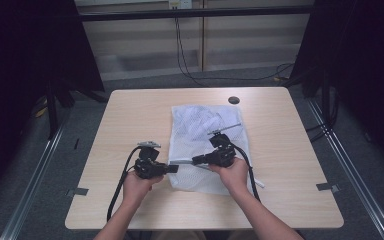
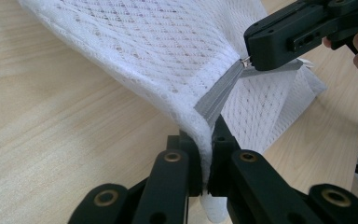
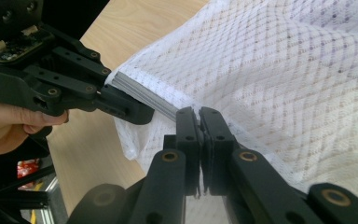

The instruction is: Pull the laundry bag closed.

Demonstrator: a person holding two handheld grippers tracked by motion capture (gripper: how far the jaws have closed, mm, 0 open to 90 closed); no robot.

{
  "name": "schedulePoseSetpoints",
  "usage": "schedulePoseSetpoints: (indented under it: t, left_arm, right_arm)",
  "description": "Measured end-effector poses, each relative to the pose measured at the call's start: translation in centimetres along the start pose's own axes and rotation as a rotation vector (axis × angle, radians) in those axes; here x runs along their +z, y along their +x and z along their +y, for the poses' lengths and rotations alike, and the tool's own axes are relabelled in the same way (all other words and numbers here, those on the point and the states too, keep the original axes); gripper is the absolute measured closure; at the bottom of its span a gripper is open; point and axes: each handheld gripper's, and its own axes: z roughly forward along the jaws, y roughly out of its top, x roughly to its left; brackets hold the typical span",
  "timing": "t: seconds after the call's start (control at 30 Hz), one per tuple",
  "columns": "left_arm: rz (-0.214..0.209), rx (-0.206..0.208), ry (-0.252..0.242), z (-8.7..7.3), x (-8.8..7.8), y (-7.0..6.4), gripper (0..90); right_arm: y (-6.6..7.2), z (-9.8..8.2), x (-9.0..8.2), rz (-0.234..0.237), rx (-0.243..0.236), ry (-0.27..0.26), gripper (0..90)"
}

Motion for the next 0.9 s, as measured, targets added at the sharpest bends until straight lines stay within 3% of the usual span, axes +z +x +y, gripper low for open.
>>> schedulePoseSetpoints:
  t: [0.9]
  left_arm:
    - [0.001,-0.004,0.001,-0.01,-0.18,0.10,88.2]
  right_arm:
    - [-0.66,-0.27,-0.65,-0.004,0.010,0.000,87.1]
